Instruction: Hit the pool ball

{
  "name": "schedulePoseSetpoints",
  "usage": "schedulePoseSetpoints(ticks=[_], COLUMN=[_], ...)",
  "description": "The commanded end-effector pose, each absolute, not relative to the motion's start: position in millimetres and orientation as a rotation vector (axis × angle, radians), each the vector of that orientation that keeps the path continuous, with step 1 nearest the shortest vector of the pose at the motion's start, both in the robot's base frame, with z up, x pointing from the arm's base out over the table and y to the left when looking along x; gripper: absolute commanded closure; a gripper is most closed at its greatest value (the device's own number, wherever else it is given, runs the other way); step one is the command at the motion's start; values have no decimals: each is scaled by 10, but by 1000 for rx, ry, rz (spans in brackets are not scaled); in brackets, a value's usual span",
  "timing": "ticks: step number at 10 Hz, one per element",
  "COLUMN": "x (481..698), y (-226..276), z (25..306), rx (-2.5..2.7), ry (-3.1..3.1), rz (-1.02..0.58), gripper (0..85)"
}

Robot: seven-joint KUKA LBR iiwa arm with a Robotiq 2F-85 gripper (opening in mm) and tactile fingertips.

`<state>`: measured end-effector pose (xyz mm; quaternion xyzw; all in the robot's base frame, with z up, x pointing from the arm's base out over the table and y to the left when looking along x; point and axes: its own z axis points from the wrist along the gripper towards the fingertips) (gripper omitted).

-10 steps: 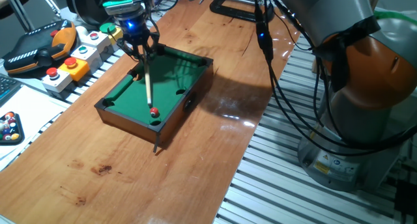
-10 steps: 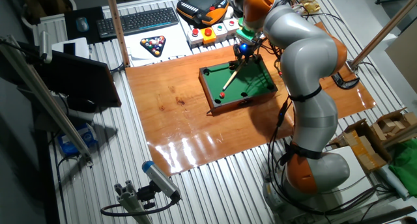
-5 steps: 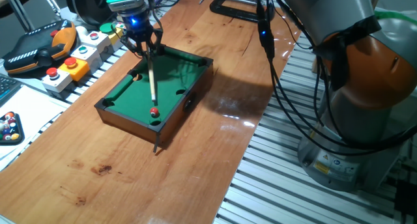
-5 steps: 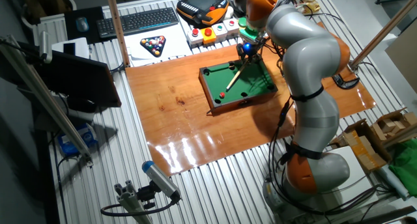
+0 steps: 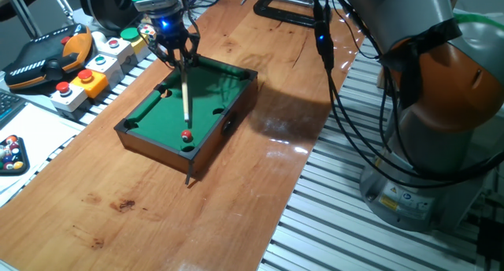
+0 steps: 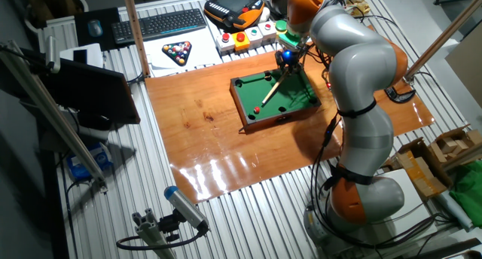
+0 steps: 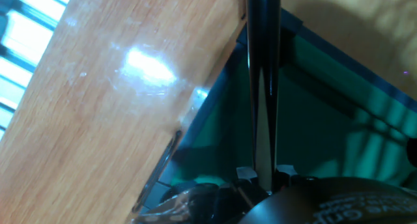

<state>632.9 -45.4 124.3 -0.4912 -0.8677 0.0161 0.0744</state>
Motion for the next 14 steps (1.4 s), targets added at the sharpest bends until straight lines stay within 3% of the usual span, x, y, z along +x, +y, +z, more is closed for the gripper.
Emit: schedulePoseSetpoints(ticks=[1,14], x=[6323,6183], y=[-449,-395], z=[1238,1202], rx=[-1479,-1531], ry=[-2604,-2571], rz=[50,43], gripper=[843,843])
